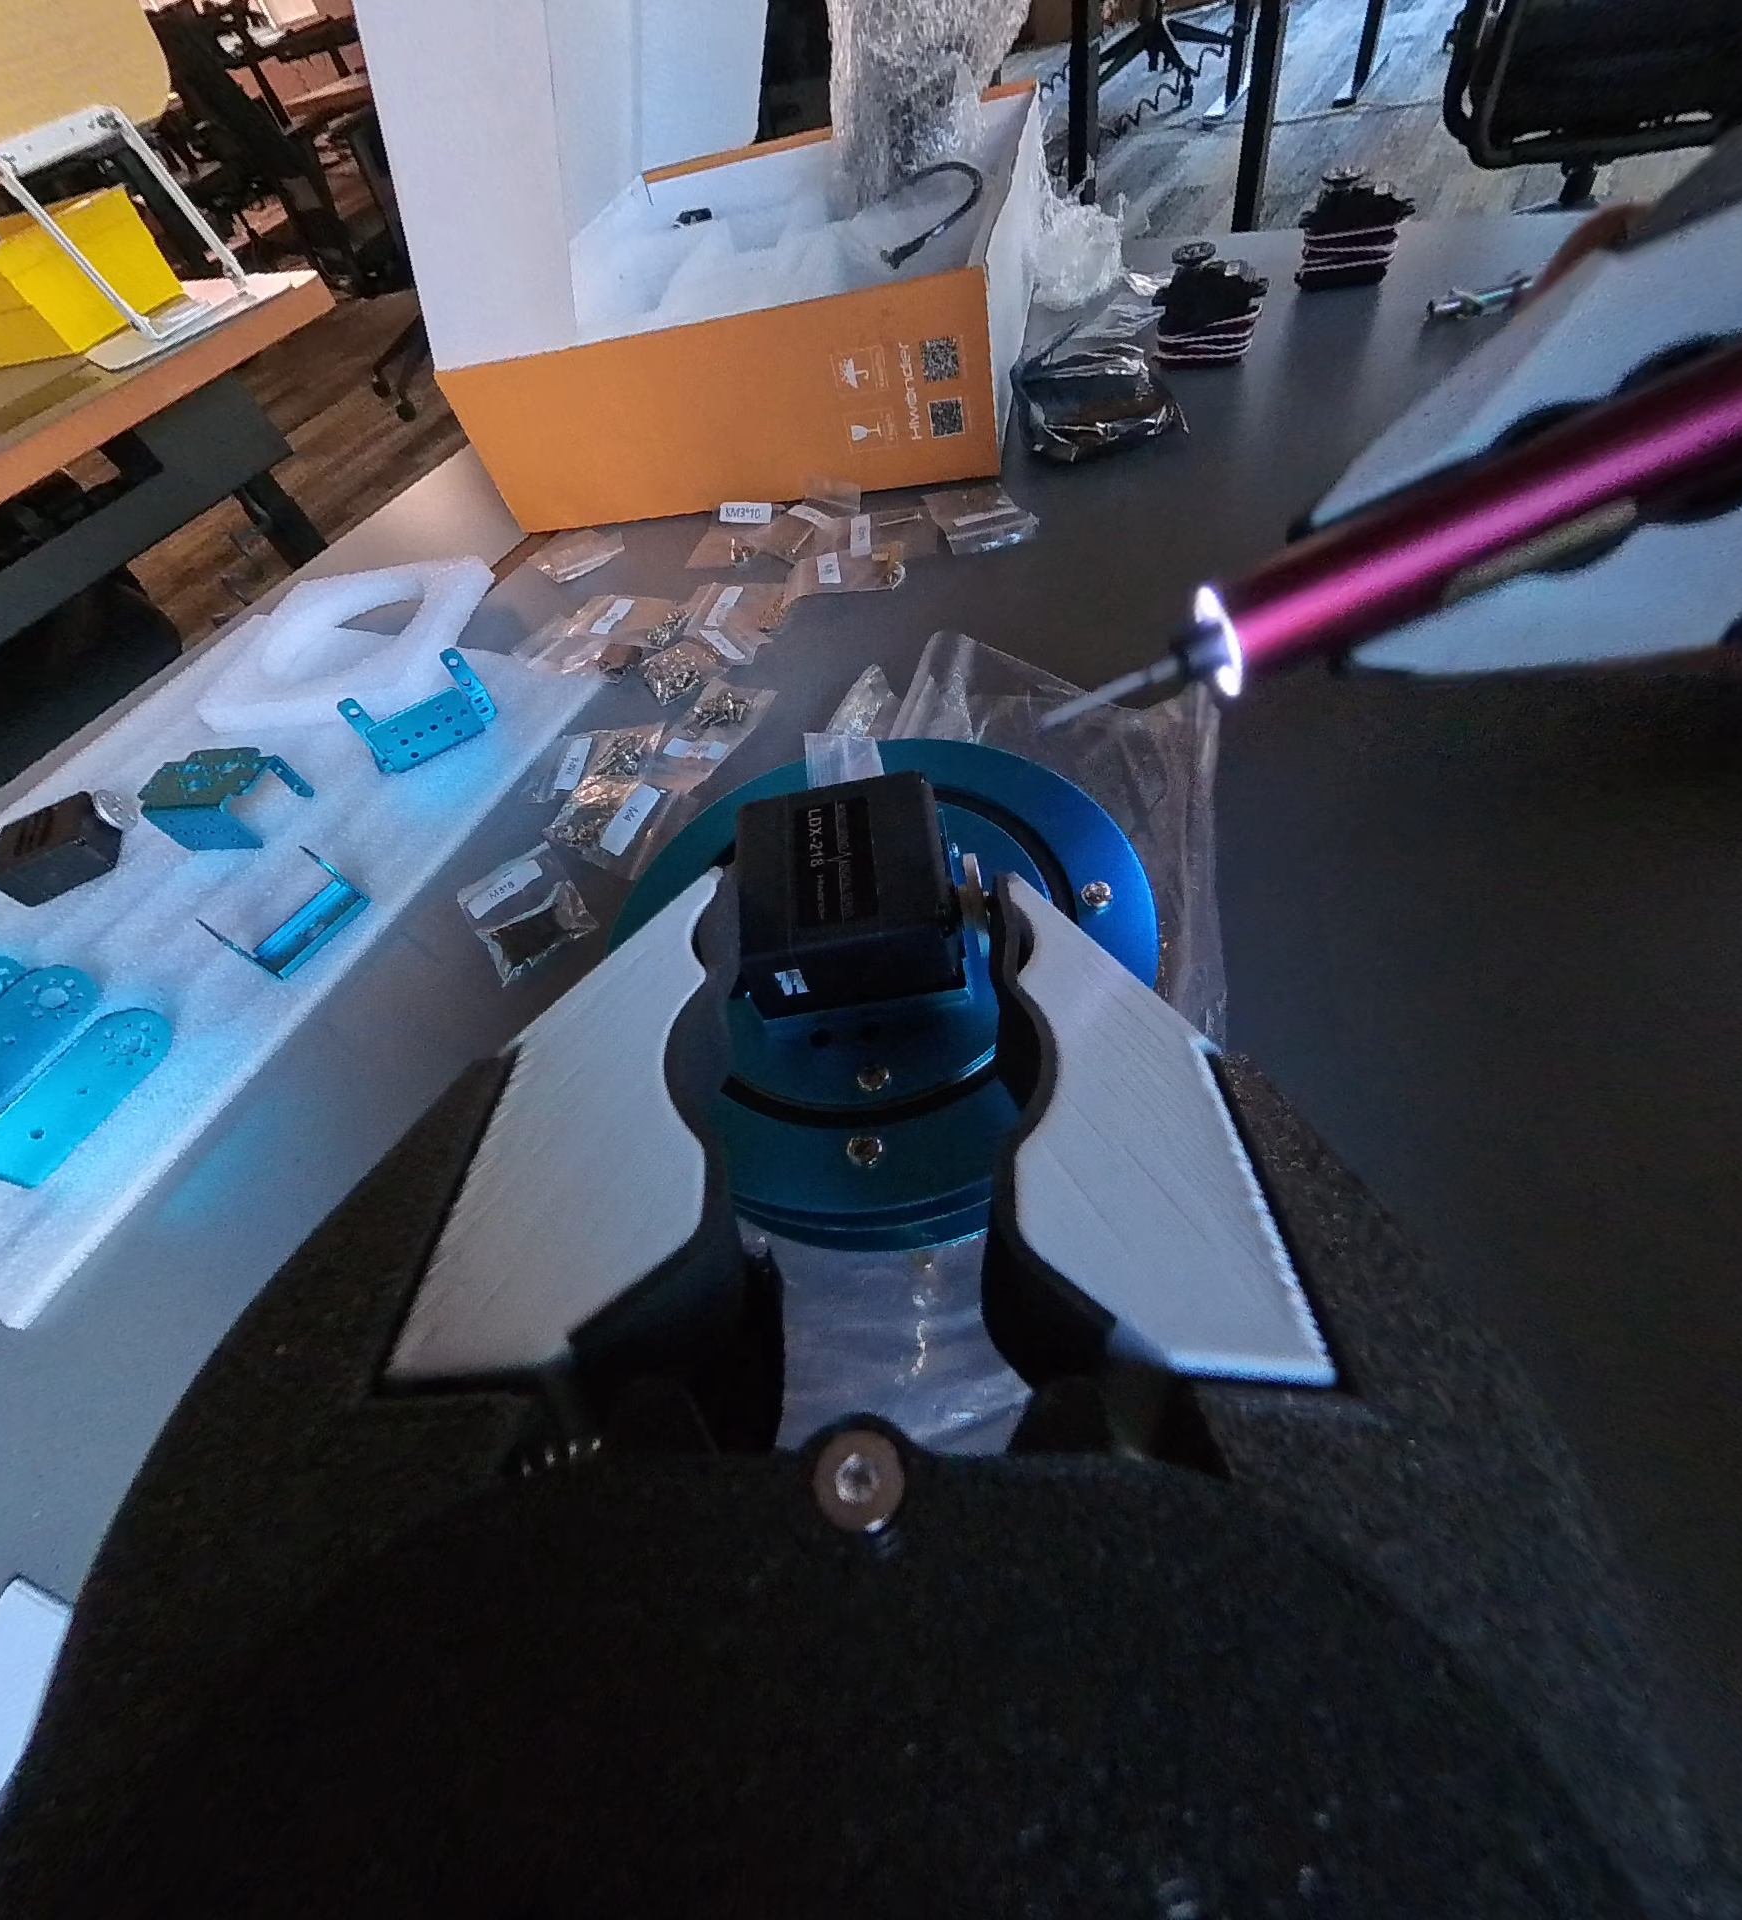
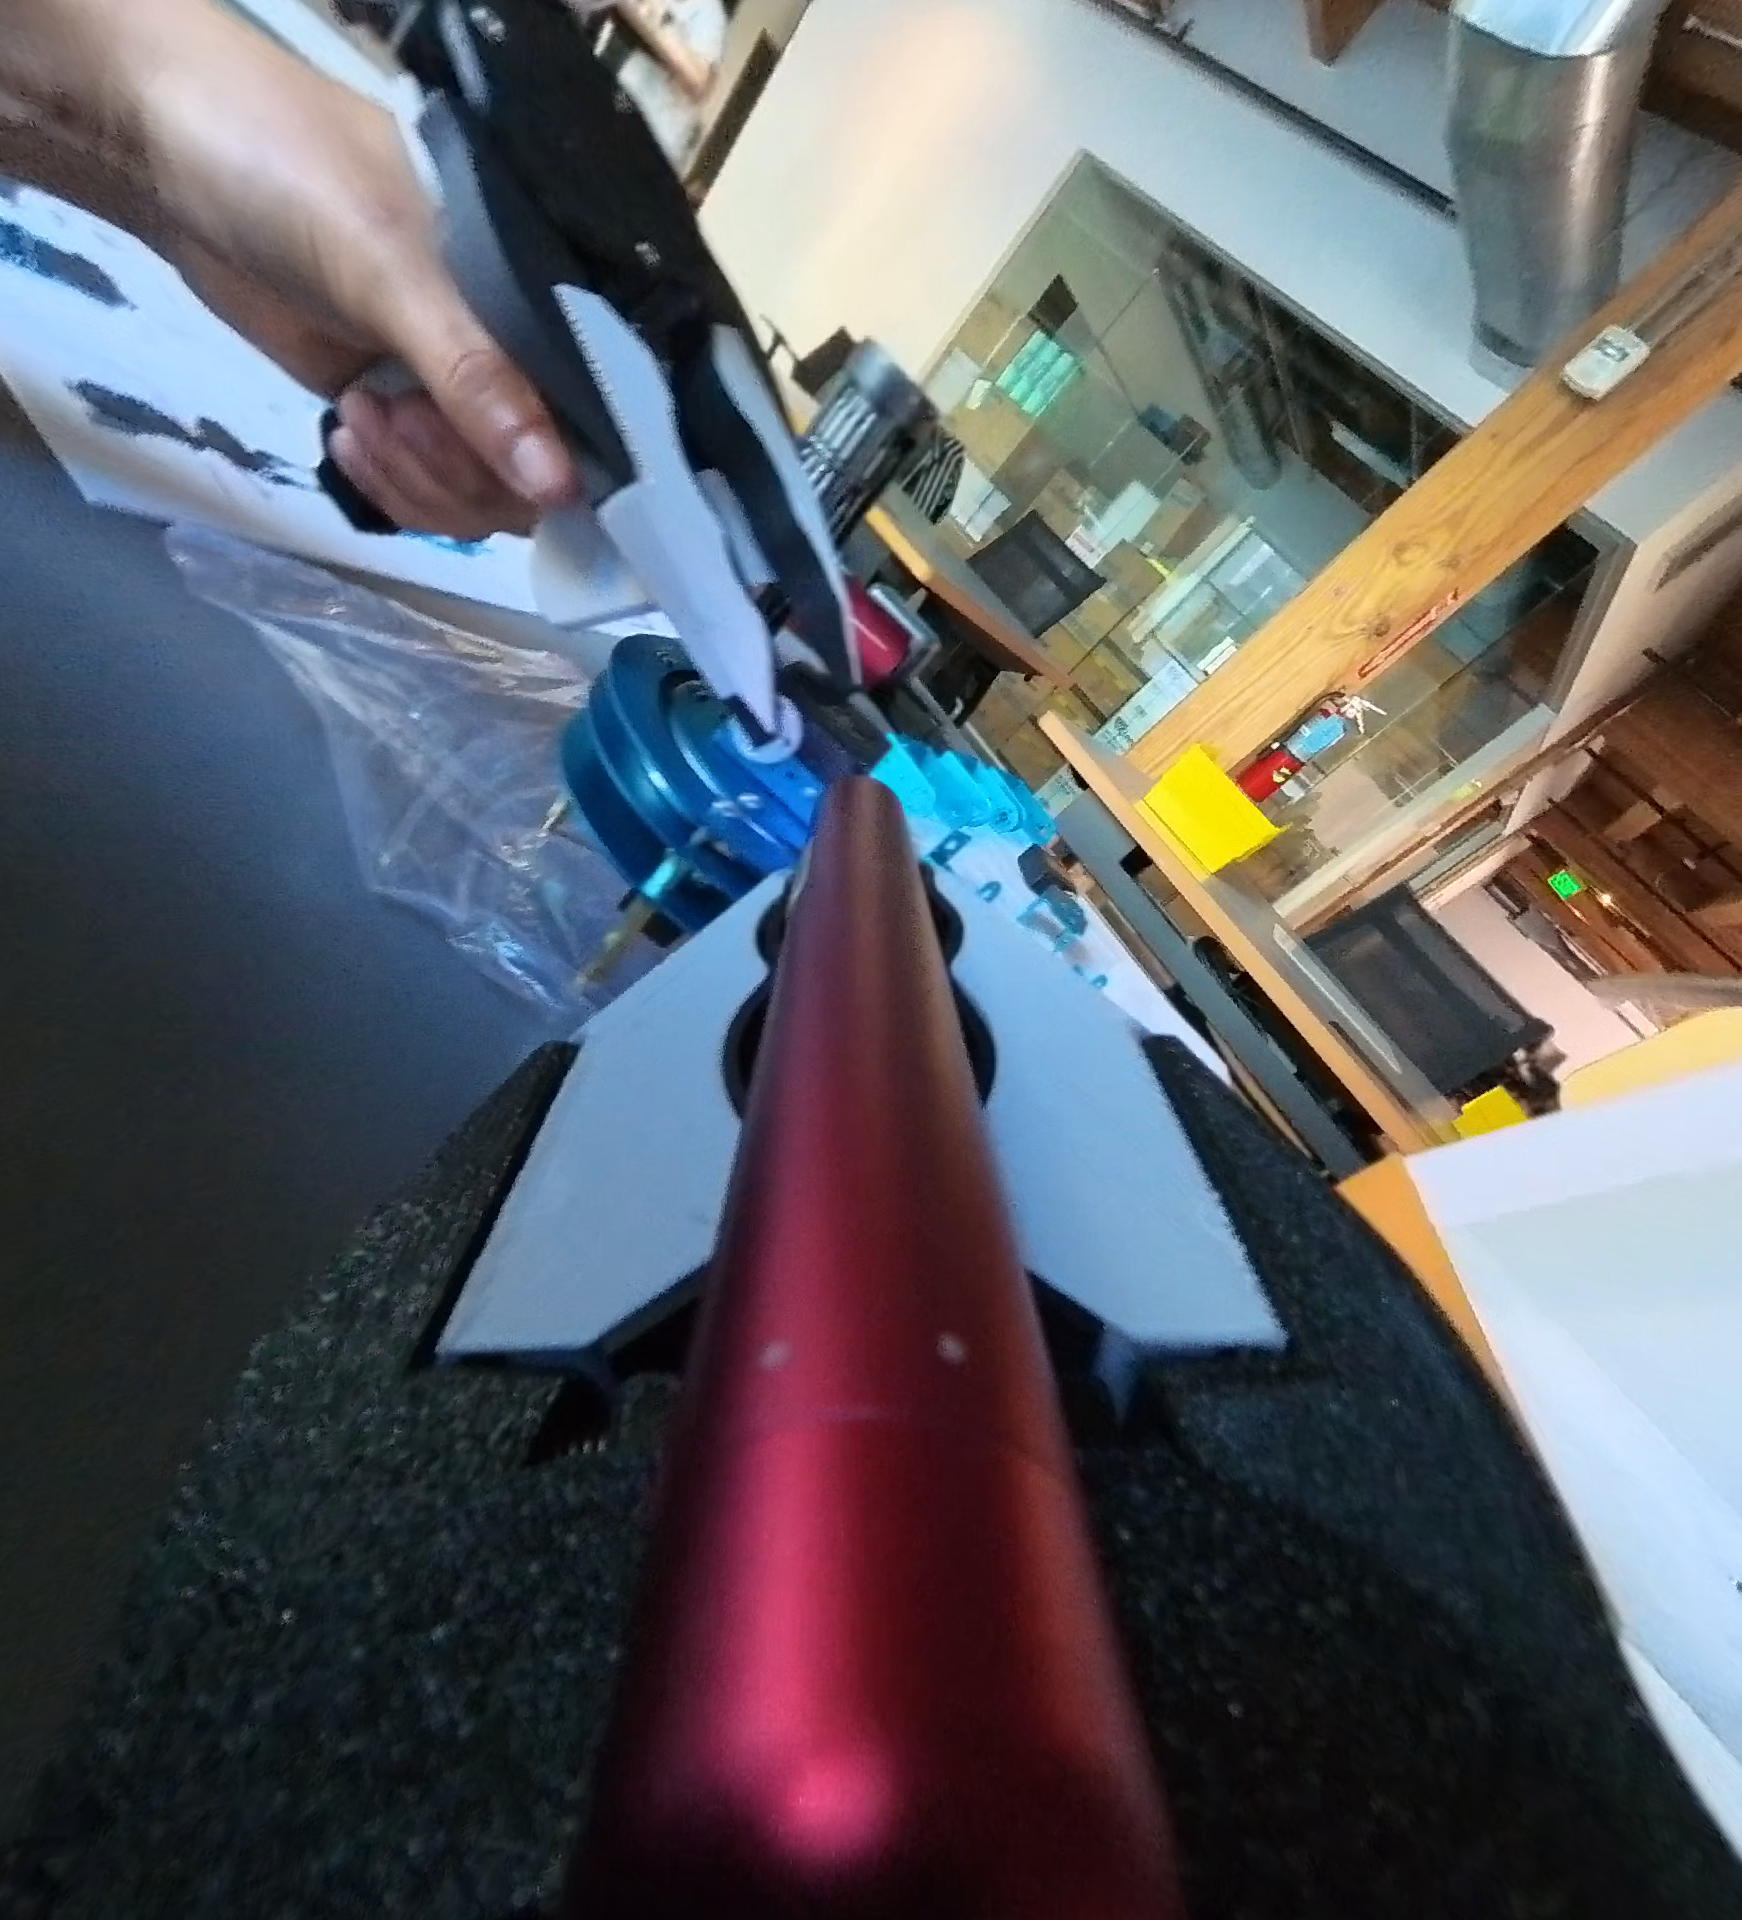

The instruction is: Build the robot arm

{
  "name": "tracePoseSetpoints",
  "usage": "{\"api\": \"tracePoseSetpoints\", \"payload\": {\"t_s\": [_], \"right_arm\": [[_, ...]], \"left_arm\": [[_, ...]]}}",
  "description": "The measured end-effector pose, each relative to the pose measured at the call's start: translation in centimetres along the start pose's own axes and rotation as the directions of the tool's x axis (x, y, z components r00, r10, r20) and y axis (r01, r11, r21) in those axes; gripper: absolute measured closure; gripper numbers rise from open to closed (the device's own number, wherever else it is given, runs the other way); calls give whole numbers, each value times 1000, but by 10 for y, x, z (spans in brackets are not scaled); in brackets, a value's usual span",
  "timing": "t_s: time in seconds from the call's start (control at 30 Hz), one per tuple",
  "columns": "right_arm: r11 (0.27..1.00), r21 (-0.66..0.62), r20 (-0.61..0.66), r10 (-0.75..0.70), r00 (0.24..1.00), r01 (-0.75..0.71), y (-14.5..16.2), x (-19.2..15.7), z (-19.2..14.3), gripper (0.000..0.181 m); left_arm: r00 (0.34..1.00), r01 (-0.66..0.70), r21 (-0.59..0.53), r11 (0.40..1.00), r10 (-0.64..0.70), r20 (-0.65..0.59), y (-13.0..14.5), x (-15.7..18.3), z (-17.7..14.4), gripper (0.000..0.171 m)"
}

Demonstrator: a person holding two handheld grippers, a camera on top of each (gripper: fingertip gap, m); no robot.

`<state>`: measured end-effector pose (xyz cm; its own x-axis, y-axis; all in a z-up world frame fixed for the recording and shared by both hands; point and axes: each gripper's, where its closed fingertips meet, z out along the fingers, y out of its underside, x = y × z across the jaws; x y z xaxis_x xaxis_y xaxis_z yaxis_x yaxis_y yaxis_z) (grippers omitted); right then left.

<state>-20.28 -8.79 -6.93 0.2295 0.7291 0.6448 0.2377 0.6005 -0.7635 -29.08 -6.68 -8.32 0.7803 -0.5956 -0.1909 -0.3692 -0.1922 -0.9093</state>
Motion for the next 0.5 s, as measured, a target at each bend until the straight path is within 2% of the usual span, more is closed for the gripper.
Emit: {"api": "tracePoseSetpoints", "payload": {"t_s": [0.1, 0.2, 0.37, 0.5], "right_arm": [[998, 7, 3, 69, 998, -69, 9, 23, -3, 160], [999, -18, 10, 48, 999, -47, 23, 41, 0, 160], [998, 13, 29, 61, 998, -62, 34, 38, 3, 160], [999, -11, 37, 52, 998, -51, 38, 32, 2, 160]], "left_arm": [[999, 2, -37, 999, -3, -38, -2, 2, 0, 130], [997, -38, -90, 995, 32, -70, -2, 4, 0, 133], [998, -15, -91, 996, 9, -61, -1, 5, -5, 132], [998, 51, -61, 997, -54, -36, -3, 4, -10, 119]]}}
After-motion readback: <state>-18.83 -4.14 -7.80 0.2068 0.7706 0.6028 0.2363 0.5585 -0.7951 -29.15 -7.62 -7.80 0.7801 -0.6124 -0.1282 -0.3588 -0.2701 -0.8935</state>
